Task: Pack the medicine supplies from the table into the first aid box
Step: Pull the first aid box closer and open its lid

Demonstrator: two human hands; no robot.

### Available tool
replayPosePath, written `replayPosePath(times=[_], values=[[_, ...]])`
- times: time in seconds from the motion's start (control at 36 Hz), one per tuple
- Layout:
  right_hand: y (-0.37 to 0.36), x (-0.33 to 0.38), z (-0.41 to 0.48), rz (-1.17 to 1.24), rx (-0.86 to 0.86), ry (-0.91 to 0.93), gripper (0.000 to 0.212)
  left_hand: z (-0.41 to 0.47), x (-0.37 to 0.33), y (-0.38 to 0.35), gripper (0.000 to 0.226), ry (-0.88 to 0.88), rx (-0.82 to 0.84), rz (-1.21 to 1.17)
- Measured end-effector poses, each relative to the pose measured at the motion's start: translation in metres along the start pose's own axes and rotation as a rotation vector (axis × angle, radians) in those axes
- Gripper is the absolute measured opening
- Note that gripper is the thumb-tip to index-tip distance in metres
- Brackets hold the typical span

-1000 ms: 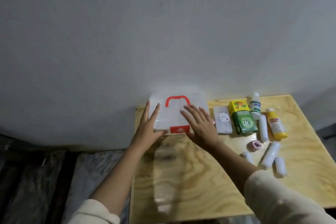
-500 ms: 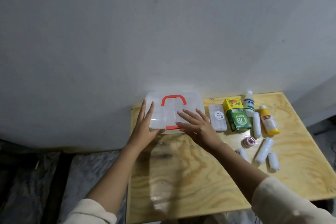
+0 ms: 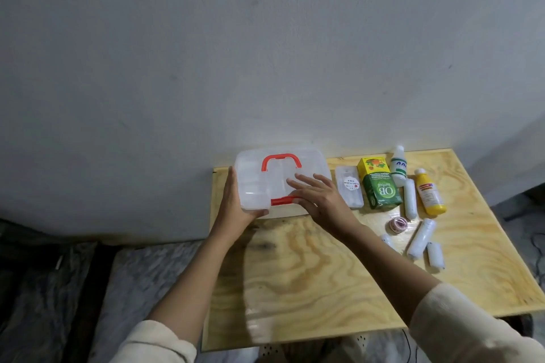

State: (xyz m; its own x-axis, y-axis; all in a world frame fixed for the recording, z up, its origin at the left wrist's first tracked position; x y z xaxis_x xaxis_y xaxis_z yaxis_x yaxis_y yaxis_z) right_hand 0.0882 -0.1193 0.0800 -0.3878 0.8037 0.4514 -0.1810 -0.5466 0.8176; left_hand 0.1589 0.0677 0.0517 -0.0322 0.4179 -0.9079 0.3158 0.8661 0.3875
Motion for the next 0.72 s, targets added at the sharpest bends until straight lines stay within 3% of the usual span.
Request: replayPosePath(times=[0.36,0.61,0.72], values=[[0.042,0.017,0.023,0.075,-0.078,-0.024,0.031,-0.020,0.001,-0.006,0.084,-0.019,0.063,-0.057],[0.073,0.010,0.066,0.154,-0.153,-0.048,0.020,-0.017,0.020,-0.005,0.130,0.120,0.116,0.100],[0.074,0.002,0.082,0.143,-0.202,-0.078,0.019,-0.018,0.027,-0.008,0.122,0.177,0.118,0.098]])
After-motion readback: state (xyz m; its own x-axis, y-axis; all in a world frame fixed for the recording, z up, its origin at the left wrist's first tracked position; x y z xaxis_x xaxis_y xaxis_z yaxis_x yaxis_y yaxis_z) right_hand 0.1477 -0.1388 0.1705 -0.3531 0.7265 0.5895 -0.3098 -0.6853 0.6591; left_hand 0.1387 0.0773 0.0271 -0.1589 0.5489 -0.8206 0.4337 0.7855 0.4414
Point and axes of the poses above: each hand's wrist, its own z-axis towards the middle knuckle, its own y-axis out of the back of the hand, x = y × z, the point moved 3 cm from there along z, towards the middle knuckle, and after that the axes turned 8 degrees about y, right-handed, at the moved point
